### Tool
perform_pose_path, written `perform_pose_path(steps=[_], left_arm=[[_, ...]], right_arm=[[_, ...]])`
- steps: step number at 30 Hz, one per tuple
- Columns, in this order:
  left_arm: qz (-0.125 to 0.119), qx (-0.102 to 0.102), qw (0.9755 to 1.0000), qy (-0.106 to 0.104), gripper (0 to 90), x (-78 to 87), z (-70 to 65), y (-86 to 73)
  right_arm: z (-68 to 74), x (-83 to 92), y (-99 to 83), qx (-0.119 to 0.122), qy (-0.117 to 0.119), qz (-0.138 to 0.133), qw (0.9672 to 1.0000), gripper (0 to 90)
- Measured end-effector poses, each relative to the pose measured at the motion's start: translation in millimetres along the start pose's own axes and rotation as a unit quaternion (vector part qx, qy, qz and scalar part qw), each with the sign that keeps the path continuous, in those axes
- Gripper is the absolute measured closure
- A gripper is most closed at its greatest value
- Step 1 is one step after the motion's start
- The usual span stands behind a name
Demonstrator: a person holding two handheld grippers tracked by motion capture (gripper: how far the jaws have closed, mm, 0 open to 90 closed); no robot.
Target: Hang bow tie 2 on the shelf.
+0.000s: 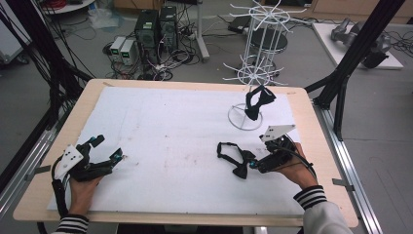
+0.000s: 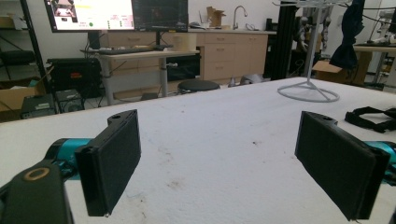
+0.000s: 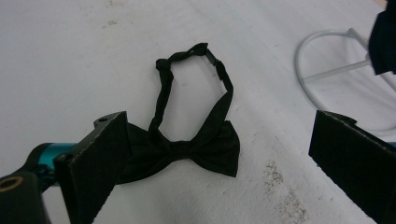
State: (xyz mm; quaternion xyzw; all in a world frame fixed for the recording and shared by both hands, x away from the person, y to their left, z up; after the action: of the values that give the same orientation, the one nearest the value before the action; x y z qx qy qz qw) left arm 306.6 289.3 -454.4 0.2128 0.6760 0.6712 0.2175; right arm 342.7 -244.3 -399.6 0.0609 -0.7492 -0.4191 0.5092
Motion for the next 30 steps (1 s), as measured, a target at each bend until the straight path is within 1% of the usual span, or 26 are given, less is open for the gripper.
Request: perform_pose_path(steps=[4, 7, 10, 11, 13, 16, 18, 21, 26, 30], left_arm=[[0.0, 0.0, 1.0, 0.0, 14.7, 0.0, 0.0, 0.0], [0.001, 0.0, 1.0, 0.0, 14.7, 0.0, 0.0, 0.0], [0.0, 0.001, 1.0, 0.0, 14.7, 0.0, -0.4, -0.1], [0.0, 0.002, 1.0, 0.0, 14.7, 0.0, -0.5, -0.1], [0.0, 0.001, 1.0, 0.0, 14.7, 0.1, -0.4, -0.1], [0.0, 0.0, 1.0, -0.001, 14.7, 0.0, -0.1, 0.0], [0.0, 0.0, 1.0, -0.001, 14.7, 0.0, -0.1, 0.0], [0.0, 0.0, 1.0, -0.001, 14.7, 0.0, -0.1, 0.0], [0.0, 0.001, 1.0, -0.001, 14.7, -0.1, -0.3, 0.0], [0.001, -0.002, 1.0, -0.001, 14.7, 0.0, -0.2, -0.1]], right_arm=[[1.3, -4.1, -0.7, 0.002, 0.006, 0.015, 0.9999, 4.9], [1.5, -7.9, -0.5, 0.012, 0.01, 0.027, 0.9995, 4.9], [2.4, -11.3, 0.1, 0.014, 0.013, 0.038, 0.9991, 4.9], [2.4, -13.0, 0.3, 0.021, 0.013, 0.045, 0.9987, 4.9], [3.0, -15.8, 0.5, 0.025, 0.014, 0.056, 0.998, 4.9], [4.0, -20.3, 0.9, 0.027, 0.018, 0.068, 0.9971, 4.9], [4.5, -23.9, 0.9, 0.032, 0.019, 0.078, 0.9963, 4.9], [6.1, -28.7, 1.2, 0.036, 0.023, 0.085, 0.9954, 4.9], [8.7, -35.5, 1.5, 0.045, 0.022, 0.108, 0.9929, 4.9], [10.0, -39.1, 2.6, 0.058, 0.023, 0.12, 0.9908, 5.0]])
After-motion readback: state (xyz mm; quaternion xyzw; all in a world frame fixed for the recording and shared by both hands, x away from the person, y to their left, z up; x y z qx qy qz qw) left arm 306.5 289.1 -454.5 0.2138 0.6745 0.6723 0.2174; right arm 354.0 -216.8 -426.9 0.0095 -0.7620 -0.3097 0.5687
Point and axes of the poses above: each handheld gripper's, and its own axes: x roughly backward along the jaws, y roughly out of its top, z roughly to its left, the point moved 3 cm from there along -x, roughly forward along the jaws, and after that the axes turned 2 degrees about -y, right-handed, at the moved point
